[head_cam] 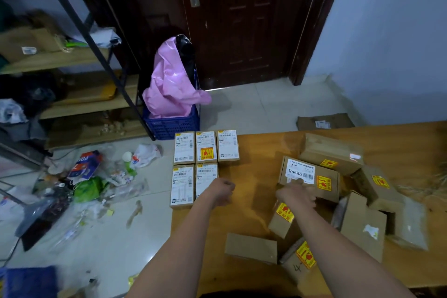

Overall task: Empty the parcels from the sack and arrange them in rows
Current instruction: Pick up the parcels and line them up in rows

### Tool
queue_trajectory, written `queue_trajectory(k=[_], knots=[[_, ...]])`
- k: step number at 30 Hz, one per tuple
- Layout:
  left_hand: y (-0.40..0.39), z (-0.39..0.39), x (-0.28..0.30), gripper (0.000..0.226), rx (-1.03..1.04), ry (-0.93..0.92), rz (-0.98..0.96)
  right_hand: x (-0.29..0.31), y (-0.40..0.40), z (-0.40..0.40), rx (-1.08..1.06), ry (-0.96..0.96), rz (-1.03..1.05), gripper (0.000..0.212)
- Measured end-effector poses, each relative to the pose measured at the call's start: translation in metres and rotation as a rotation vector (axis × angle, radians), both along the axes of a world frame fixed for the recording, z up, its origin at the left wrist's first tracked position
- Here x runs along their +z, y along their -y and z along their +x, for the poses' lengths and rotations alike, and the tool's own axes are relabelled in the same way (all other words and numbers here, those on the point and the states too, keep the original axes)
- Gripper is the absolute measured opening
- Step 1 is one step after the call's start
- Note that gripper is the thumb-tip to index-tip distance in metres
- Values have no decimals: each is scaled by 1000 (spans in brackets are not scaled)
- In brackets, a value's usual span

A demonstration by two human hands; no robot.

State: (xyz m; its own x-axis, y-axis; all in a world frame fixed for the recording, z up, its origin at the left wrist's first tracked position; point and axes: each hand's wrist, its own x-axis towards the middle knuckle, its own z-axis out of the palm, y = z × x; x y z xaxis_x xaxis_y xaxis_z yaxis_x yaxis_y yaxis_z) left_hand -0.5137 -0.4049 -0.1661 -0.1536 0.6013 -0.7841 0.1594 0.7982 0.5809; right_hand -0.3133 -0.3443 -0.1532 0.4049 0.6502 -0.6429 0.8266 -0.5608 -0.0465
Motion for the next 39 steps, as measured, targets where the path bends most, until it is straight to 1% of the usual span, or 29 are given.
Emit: queue_trajectory(k=[2, 3, 6, 8, 9, 11, 13, 14, 15, 16, 17, 20, 22, 23, 24, 26, 27, 29, 30, 31, 32, 33, 34, 35, 37, 38, 39], knots=[[-1, -3, 2, 25, -11, 26, 10, 11, -4, -20, 35, -36, 97, 84], [-2, -5, 6, 34, -60, 26, 40, 17, -7, -31, 56, -64, 144, 81], [-7, -2, 14, 72, -220, 47, 153, 30, -18, -53, 152, -181, 227, 61], [-10, 1, 19, 91, -254, 105, 212, 40, -23, -67, 113, -337, 254, 61], [-11, 2, 21, 97, -257, 103, 245, 45, -26, -72, 79, -392, 272, 62], [-14, 1, 19, 104, -249, -24, 328, 54, -31, -81, 50, -432, 260, 61], [-16, -4, 17, 99, -188, -167, 404, 59, -35, -86, -24, -521, 188, 60], [-17, -8, 16, 93, -148, -198, 430, 61, -38, -87, -61, -579, 156, 59], [-17, -11, 17, 86, -115, -180, 427, 63, -39, -88, -63, -630, 135, 58], [-16, -16, 19, 80, -73, -124, 411, 64, -42, -87, -47, -664, 129, 60], [-15, -21, 23, 73, -24, -25, 370, 65, -43, -86, -39, -702, 136, 62], [-9, -41, 24, 59, 134, 324, 212, 61, -45, -76, -75, -782, 144, 71], [-3, -50, 22, 54, 184, 458, 184, 53, -40, -70, -75, -857, 96, 75], [0, -52, 21, 53, 183, 480, 188, 48, -37, -68, -69, -897, 42, 75], [1, -52, 20, 53, 173, 487, 185, 44, -33, -67, -67, -950, -19, 70], [3, -51, 17, 53, 144, 499, 161, 41, -24, -69, -87, -1065, -119, 51], [3, -50, 16, 52, 138, 507, 151, 38, -21, -70, -110, -1100, -138, 44], [4, -50, 14, 52, 153, 521, 142, 31, -17, -73, -158, -1137, -135, 39], [4, -50, 13, 52, 158, 522, 136, 28, -17, -74, -177, -1145, -138, 42], [4, -51, 13, 52, 151, 511, 126, 24, -17, -75, -184, -1141, -136, 49], [4, -52, 14, 53, 128, 481, 112, 22, -18, -75, -170, -1122, -127, 62], [3, -54, 14, 54, 80, 429, 96, 18, -20, -73, -122, -1066, -91, 81], [1, -57, 14, 56, 10, 357, 84, 19, -22, -72, -32, -989, -31, 98], [0, -60, 14, 60, -71, 265, 76, 22, -25, -70, 88, -897, 37, 110], [-5, -67, 14, 68, -180, 102, 90, 24, -31, -66, 403, -664, 132, 116], [-8, -70, 13, 69, -186, 58, 106, 24, -34, -64, 564, -548, 144, 115], [-10, -71, 14, 69, -173, 47, 124, 24, -36, -63, 690, -472, 124, 113]])
